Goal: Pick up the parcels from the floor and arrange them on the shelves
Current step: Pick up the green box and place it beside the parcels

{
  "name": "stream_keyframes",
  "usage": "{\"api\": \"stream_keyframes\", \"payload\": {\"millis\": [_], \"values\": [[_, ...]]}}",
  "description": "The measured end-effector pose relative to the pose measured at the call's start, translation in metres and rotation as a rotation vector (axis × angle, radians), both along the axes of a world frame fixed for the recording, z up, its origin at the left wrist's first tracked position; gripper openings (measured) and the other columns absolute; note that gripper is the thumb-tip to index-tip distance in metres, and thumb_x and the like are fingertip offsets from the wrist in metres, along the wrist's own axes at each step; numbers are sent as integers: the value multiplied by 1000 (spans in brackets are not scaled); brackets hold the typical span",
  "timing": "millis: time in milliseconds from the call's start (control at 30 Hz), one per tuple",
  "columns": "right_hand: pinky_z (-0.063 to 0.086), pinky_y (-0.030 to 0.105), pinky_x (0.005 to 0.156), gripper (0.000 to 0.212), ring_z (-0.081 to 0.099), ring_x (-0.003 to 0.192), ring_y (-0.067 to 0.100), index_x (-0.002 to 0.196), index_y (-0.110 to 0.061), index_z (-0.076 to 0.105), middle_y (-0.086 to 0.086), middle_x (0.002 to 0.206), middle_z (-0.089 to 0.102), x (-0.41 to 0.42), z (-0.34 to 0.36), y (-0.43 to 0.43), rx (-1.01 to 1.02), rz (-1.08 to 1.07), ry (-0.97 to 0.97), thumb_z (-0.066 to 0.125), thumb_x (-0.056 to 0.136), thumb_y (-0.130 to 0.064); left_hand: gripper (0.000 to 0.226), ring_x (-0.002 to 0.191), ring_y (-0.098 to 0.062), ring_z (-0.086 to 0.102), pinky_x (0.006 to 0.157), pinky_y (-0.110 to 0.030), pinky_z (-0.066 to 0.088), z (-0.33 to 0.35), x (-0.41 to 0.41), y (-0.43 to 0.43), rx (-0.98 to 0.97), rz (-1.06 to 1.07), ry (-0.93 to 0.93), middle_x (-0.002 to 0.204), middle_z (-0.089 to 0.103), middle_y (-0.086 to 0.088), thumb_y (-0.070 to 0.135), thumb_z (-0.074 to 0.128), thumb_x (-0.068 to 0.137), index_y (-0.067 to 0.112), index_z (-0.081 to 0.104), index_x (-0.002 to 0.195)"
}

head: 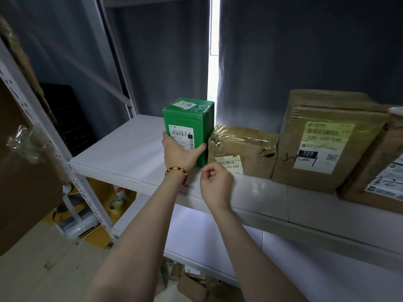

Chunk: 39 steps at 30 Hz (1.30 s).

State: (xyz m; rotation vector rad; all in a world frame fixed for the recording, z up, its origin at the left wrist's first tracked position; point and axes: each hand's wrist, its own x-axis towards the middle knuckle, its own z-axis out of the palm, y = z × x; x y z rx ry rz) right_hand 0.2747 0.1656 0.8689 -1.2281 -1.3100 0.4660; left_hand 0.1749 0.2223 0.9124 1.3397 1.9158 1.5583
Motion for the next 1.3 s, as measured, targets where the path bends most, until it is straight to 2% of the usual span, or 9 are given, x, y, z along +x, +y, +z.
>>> {"api": "stream_keyframes", "payload": {"millis": [100, 367, 633, 767, 833, 900, 1033, 1200, 1300], "values": [[44, 30, 58, 21, 53, 58, 17, 68, -12, 66, -7, 60, 54, 0, -1, 0, 13, -9, -32, 60, 72, 8, 102, 101, -24, 61, 82, -36, 55, 3, 1, 0, -22, -5, -4, 119, 53, -5, 57, 78, 45, 12, 37, 127], [42, 27, 57, 19, 51, 57, 17, 68, -12, 65, -8, 59, 52, -1, -3, 2, 34, -41, -72, 59, 73, 5, 112, 109, -25, 59, 93, -42, 54, -9, -2, -10, -78, -63, -98, 124, 55, -9, 56, 76, 43, 5, 33, 134], [45, 30, 57, 18, 55, 55, 21, 68, -11, 65, 0, 59, 60, 0, -2, -3, 58, -61, -19, 59, 74, 4, 61, 103, -23, 59, 88, -42, 54, -26, 0, -43, 22, -76, -63, 108, 59, -5, 52, 73, 55, 23, 44, 101], [45, 23, 58, 23, 54, 54, 5, 69, -17, 64, -11, 60, 58, 4, 3, -13, 21, -53, 111, 60, 77, 5, 57, 115, -23, 52, 97, -32, 44, -25, -4, -59, 63, -92, 0, 120, 56, -6, 40, 77, 72, 16, 49, 115], [49, 23, 58, 22, 60, 58, 14, 72, -19, 62, -10, 63, 61, 8, 4, -23, 16, -38, 182, 60, 79, 2, 58, 115, -24, 51, 96, -34, 45, -24, -3, -65, 75, -91, 40, 119, 56, -5, 40, 75, 75, 10, 51, 119], [53, 32, 59, 19, 64, 63, 27, 72, -21, 60, -5, 66, 63, 13, 3, -39, 14, -35, 270, 59, 79, -3, 48, 102, -23, 56, 87, -36, 49, -23, 3, -73, 96, -119, 39, 105, 58, 0, 43, 68, 71, 15, 52, 107], [50, 29, 56, 13, 63, 60, 27, 67, -21, 57, 7, 62, 65, 27, -3, -81, 52, -151, 309, 58, 78, -15, 30, 86, -22, 57, 70, -26, 44, -26, 32, -94, 147, -244, 23, 83, 56, 3, 36, 63, 71, 20, 51, 93], [48, 39, 56, 18, 60, 58, 32, 65, -10, 57, 10, 59, 62, 60, -20, -123, 60, -312, 275, 55, 79, -22, 23, 84, -22, 56, 71, -30, 45, -41, 73, -134, 167, -459, 30, 75, 52, 9, 32, 61, 74, 22, 52, 92], [47, 40, 56, 20, 58, 58, 28, 65, -6, 57, 7, 58, 60, 75, -29, -157, 39, -406, 211, 54, 80, -19, 23, 88, -19, 57, 74, -29, 48, -53, 87, -161, 144, -612, 54, 80, 58, 7, 32, 60, 74, 22, 54, 93]]}}
